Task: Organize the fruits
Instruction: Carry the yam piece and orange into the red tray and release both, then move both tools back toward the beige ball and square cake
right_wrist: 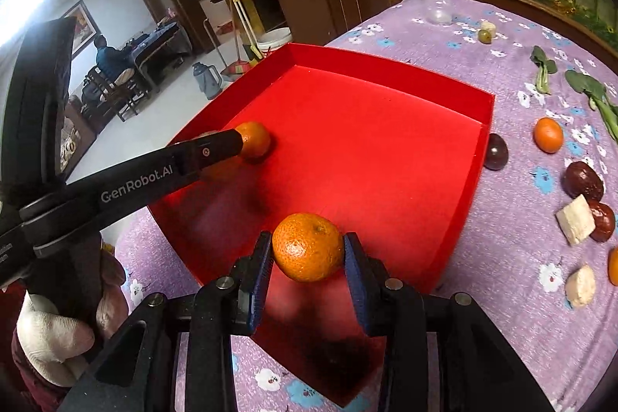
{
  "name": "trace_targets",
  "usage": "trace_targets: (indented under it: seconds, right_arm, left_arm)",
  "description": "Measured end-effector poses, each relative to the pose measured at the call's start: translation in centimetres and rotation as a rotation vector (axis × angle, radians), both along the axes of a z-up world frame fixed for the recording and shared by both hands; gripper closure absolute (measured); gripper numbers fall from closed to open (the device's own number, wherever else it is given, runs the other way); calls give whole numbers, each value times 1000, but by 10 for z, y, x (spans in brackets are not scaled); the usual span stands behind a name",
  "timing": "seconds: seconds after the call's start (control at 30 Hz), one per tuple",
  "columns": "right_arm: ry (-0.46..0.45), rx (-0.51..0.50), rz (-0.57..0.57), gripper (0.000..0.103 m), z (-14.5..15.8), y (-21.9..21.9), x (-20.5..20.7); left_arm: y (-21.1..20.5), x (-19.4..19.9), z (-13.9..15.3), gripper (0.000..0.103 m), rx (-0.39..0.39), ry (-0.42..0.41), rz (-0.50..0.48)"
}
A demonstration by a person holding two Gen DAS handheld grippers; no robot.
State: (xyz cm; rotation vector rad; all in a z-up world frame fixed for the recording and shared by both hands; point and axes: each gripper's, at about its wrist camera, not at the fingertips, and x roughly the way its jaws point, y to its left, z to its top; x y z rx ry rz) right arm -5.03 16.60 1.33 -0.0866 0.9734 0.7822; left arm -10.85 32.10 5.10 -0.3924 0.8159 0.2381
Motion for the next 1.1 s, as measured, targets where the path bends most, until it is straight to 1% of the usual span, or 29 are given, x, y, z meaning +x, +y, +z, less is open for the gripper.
trace_targets:
  seconds: [0.07, 0.13, 0.2, 0.27, 0.3, 0.37, 0.43, 0.5, 0.57, 0.63, 0.73, 0.83, 0.97, 1.1]
  right_arm:
    - [9, 1, 0, 61, -1, 1, 1]
    - [9, 9, -1, 59, -1, -1, 4]
    - [3, 16, -4, 55, 1, -3, 1]
    - [-1, 26, -9, 54, 5, -6, 0]
    - [1, 35, -12, 53, 6, -8, -1]
    - [3, 53, -25, 53, 10, -14, -2]
    - [4, 69, -37, 51, 12, -20, -3]
    - [5, 85, -52, 47, 14, -28, -5]
    - [6, 100, -65, 46, 16, -37, -6]
    - [4, 111, -75, 46, 18, -44, -9]
    - [2, 134, -99, 46, 22, -60, -12]
    - [-4, 156, -143, 43, 24, -80, -16]
    - [-7, 178, -205, 41, 24, -107, -17]
    - [3, 202, -259, 40, 20, -134, -20]
  left_arm:
    - [1, 0, 1, 61, -14, -5, -1]
    - [1, -2, 4, 54, -20, -14, 2]
    - [2, -4, 7, 51, -30, -24, 11]
    - [3, -7, 10, 40, -48, -35, 19]
    - [3, -8, 12, 37, -58, -40, 19]
    - [2, -11, 15, 27, -72, -47, 25]
    - [-2, -12, 19, 20, -73, -41, 41]
    - [-9, -14, 23, 20, -68, -50, 25]
    - [-21, -16, 28, 20, -47, -61, 2]
    - [-34, -18, 32, 20, -7, -61, -20]
    - [-59, -20, 39, 20, 79, -59, -56]
    - [-88, -22, 44, 20, 172, -54, -95]
    - [-116, -24, 49, 20, 271, -58, -129]
    - [-137, -26, 54, 20, 307, -63, -159]
